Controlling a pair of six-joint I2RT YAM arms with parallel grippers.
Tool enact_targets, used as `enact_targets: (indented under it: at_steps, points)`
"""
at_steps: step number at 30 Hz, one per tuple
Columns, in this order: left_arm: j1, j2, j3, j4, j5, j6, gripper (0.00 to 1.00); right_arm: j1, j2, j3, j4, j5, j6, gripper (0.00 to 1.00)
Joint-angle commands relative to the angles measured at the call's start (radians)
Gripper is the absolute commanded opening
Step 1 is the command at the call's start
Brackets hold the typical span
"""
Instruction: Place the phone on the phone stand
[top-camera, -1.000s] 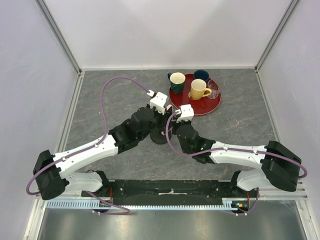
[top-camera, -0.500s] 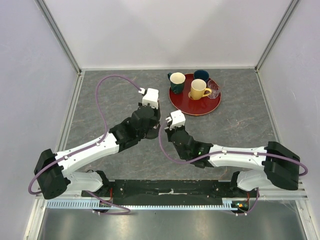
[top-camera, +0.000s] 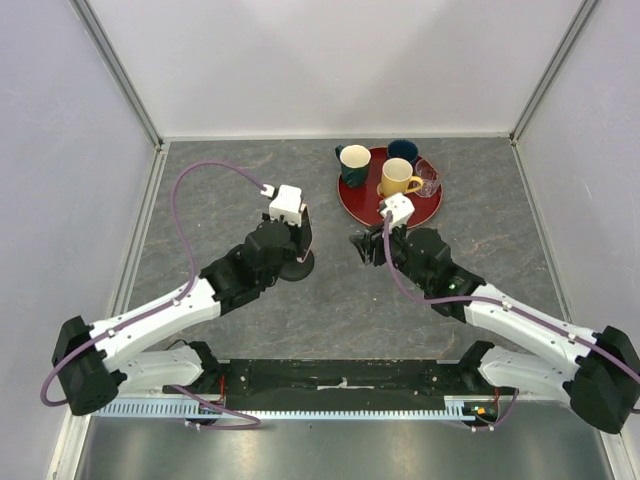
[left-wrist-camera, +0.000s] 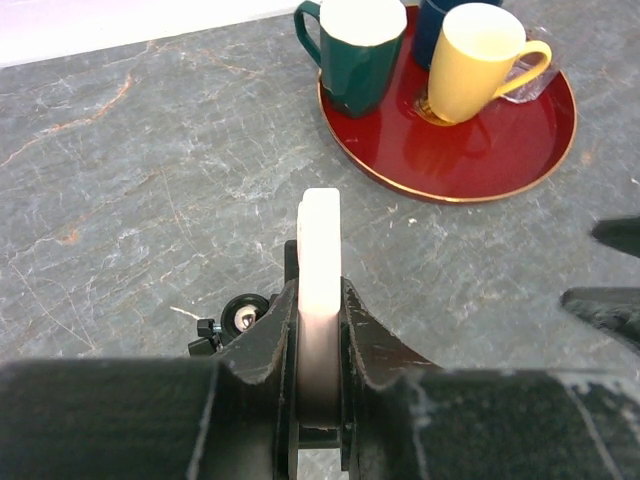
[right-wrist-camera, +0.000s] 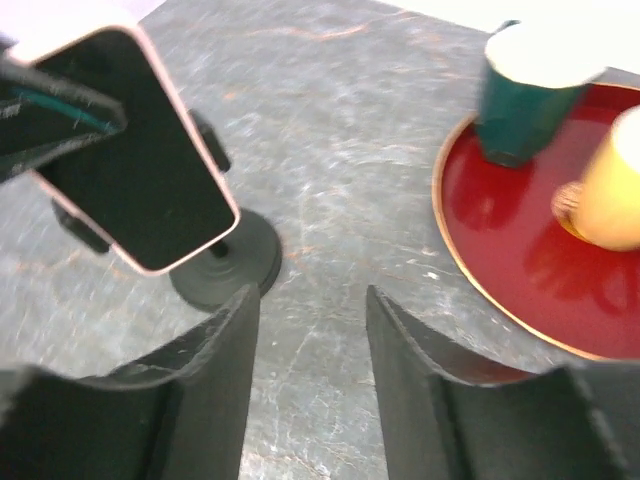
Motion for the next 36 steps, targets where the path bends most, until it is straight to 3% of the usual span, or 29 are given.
enact_targets:
  at_steps: [1, 4, 10, 14, 17, 24, 31, 36]
  points:
    - [0.005, -0.11, -0.054, -0.133, 0.084, 0.068, 0.02, -0.064, 0.078, 0.055, 0.004, -0.605, -0.103, 0.66]
    - [0.007, -0.185, -0.095, -0.127, 0.153, 0.12, 0.02, -0.1, 0.172, 0.089, 0.081, -0.801, -0.134, 0.87]
    - [0.005, -0.307, -0.164, -0.136, 0.331, 0.298, 0.02, -0.143, 0.397, 0.205, 0.149, -1.003, -0.162, 0.93]
    - [0.01, -0.402, -0.213, -0.146, 0.469, 0.365, 0.02, -0.143, 0.492, 0.267, 0.133, -1.084, -0.231, 0.91]
    - [0.011, -0.445, -0.241, -0.156, 0.495, 0.384, 0.02, -0.143, 0.535, 0.295, 0.141, -1.13, -0.243, 0.88]
    - [0.015, -0.468, -0.259, -0.16, 0.489, 0.413, 0.02, -0.135, 0.591, 0.315, 0.218, -1.223, -0.209, 0.8]
    - [0.019, -0.462, -0.26, -0.142, 0.497, 0.413, 0.02, -0.1, 0.609, 0.333, 0.23, -1.187, -0.229, 0.75]
    - [0.022, -0.465, -0.263, -0.142, 0.491, 0.416, 0.02, -0.091, 0.612, 0.341, 0.209, -1.195, -0.242, 0.62]
